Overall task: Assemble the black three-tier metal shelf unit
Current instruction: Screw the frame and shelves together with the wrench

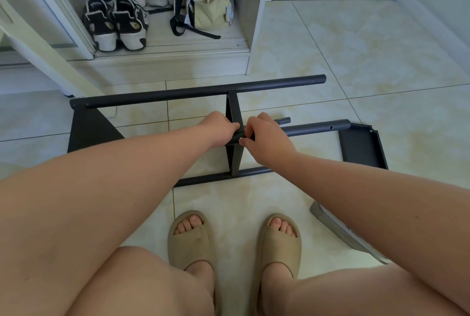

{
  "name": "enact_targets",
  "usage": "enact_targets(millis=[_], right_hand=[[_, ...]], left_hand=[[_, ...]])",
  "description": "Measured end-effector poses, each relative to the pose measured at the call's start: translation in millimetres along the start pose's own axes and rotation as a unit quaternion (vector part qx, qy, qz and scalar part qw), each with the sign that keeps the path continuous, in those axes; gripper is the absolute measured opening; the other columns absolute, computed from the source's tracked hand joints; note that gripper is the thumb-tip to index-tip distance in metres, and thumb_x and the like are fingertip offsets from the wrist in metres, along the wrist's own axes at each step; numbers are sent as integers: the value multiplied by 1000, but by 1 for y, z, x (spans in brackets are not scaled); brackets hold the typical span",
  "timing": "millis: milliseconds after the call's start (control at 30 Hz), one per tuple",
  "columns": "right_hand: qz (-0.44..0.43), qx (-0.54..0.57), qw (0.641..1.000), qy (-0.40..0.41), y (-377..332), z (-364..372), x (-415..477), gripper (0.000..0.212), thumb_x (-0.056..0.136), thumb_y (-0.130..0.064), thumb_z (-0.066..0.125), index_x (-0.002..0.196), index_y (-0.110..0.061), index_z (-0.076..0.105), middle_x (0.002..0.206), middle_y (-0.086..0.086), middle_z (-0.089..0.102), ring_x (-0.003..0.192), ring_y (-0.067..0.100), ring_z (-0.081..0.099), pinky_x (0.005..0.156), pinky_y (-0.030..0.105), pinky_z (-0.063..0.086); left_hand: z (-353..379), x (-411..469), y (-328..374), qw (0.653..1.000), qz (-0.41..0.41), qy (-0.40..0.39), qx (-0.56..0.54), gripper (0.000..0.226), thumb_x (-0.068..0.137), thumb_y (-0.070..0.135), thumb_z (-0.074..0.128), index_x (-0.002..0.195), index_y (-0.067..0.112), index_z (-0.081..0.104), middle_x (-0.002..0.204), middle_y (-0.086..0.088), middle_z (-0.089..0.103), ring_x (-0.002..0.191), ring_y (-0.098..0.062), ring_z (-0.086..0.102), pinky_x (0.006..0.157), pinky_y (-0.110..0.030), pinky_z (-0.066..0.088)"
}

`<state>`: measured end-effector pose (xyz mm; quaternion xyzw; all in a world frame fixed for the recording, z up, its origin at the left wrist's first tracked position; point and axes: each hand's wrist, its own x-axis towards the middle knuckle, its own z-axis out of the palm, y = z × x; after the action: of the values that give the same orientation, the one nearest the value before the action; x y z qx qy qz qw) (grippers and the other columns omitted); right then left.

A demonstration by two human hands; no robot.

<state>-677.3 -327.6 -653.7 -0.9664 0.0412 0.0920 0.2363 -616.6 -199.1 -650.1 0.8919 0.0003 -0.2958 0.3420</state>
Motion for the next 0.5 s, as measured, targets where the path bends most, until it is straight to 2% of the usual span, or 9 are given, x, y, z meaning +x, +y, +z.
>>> enact_targets(millis=[67, 133, 200, 333, 500], right_hand=[[-49, -29, 998, -28, 7, -6, -10, 25, 97, -31, 65, 111, -11, 57, 118, 3, 47, 105, 23, 51, 89, 39, 49], [-93, -90, 990, -54, 21, -15, -25, 39, 99, -35, 61, 130, -14, 54, 134, 3, 46, 121, 22, 46, 98, 39, 47], [-97, -143, 983, -61, 42, -26, -43, 50, 101, -38, 57, 146, -19, 43, 149, 2, 39, 135, 24, 39, 108, 41, 43], [-51, -221, 971, -76, 94, -48, -83, 64, 104, -43, 48, 159, -28, 20, 167, 1, 16, 151, 27, 18, 120, 45, 26], [58, -251, 962, -95, 162, -63, -136, 71, 103, -51, 43, 161, -36, 5, 169, -4, -1, 156, 25, -2, 123, 47, 13]], left_hand=[[5, -7, 3, 999, -6, 28, 21, 23, 102, 29, 48, 97, 10, 59, 82, -5, 57, 69, -20, 49, 62, -30, 39], [10, -19, 5, 995, -6, 47, 84, 26, 103, 29, 44, 121, 12, 53, 109, -5, 61, 93, -25, 58, 84, -36, 47], [15, -35, 9, 984, 18, 83, 155, 36, 104, 33, 43, 136, 16, 43, 127, -4, 56, 115, -30, 54, 97, -41, 42], [28, -53, 26, 952, 154, 136, 226, 41, 104, 35, 42, 140, 18, 43, 141, -7, 47, 128, -29, 44, 102, -43, 37], [71, -68, 65, 903, 317, 92, 274, 32, 103, 33, 44, 131, 20, 52, 136, -1, 50, 122, -24, 47, 100, -41, 43]])
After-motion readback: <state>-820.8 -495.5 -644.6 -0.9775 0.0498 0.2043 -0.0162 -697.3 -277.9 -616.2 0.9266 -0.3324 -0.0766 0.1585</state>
